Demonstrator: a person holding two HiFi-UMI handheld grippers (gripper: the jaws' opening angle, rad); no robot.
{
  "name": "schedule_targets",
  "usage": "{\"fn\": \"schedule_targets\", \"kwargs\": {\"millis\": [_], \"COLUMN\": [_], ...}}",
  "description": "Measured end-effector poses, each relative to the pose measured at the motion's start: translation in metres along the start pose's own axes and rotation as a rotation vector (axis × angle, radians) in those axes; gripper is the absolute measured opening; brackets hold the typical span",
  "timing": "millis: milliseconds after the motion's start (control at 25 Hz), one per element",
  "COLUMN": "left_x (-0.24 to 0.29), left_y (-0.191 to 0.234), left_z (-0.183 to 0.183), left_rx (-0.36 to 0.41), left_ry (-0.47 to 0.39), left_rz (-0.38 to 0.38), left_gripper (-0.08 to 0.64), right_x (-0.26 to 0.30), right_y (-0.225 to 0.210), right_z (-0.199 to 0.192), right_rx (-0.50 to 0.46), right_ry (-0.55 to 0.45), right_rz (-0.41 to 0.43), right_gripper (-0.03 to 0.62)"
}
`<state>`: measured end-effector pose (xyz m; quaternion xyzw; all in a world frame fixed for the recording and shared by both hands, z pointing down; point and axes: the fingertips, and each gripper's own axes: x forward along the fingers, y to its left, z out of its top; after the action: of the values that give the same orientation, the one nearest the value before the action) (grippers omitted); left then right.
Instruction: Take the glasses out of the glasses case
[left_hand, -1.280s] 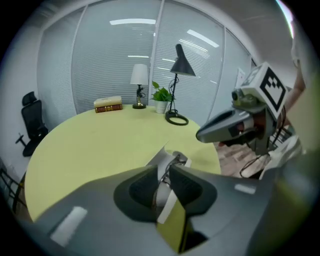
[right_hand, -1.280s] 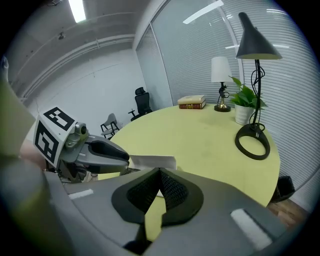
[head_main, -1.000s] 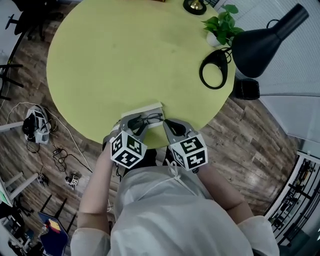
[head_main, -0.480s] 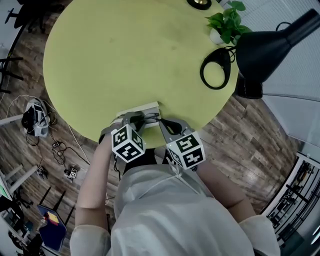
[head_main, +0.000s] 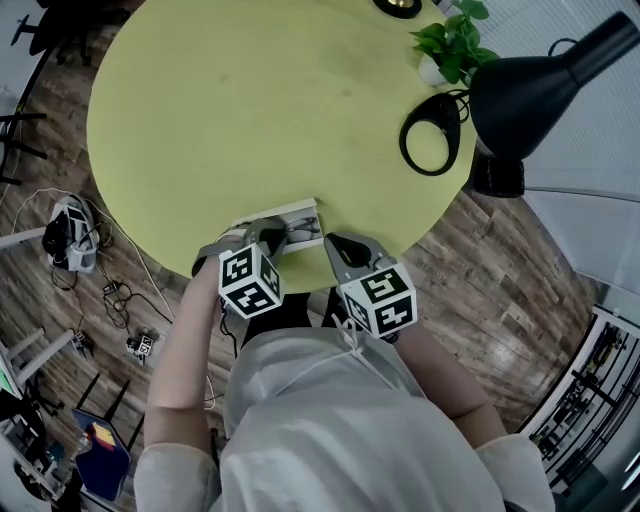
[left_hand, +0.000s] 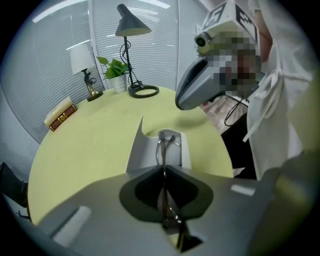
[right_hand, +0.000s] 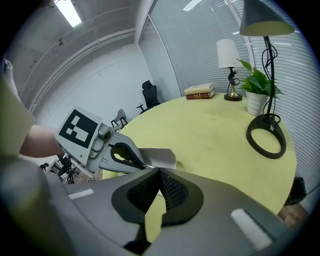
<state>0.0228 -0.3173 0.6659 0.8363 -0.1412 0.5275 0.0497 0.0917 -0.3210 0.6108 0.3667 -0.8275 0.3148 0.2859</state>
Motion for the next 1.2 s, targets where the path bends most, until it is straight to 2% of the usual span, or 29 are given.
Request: {"fn": "schedule_targets", "kwargs": {"millis": [280,440,880,1040,1200], "left_x": [-0.013,-0.024,-0.088,-0.126,-0.171], "left_y": [0.001,0.009,0.025,0.027,0.033], "left_z": [0.006,0.012,0.031,0.038,0.039], "left_rx": [0.065,0.047,-0.17,-0.265,-0.401], "left_ry": [-0.084,-0.144,-0.386,-0.496,-0.617], "left_rz": [0.039,0.096,0.261,0.363,0.469], "left_gripper": [0.017,0.017,0.017,0.017,0.017], "right_x": [-0.009,-0.013,-0.026,-0.039,-0.055], "right_y": [0.006,0.012,0.04,0.055,0.072], "right_z": [0.0,0.001,0.02,0.046,0.075], "right_rx": [0.033,0.03,-0.007,-0.028,-0.063], "right_ry": [-0.021,-0.026,-0.072,-0.146,-0.225], "right_rz": [-0.032,-0.032,-0.032,-0.03,-0.027], "right_gripper": [0.0,0.0,0.0,0.0,0.0]}}
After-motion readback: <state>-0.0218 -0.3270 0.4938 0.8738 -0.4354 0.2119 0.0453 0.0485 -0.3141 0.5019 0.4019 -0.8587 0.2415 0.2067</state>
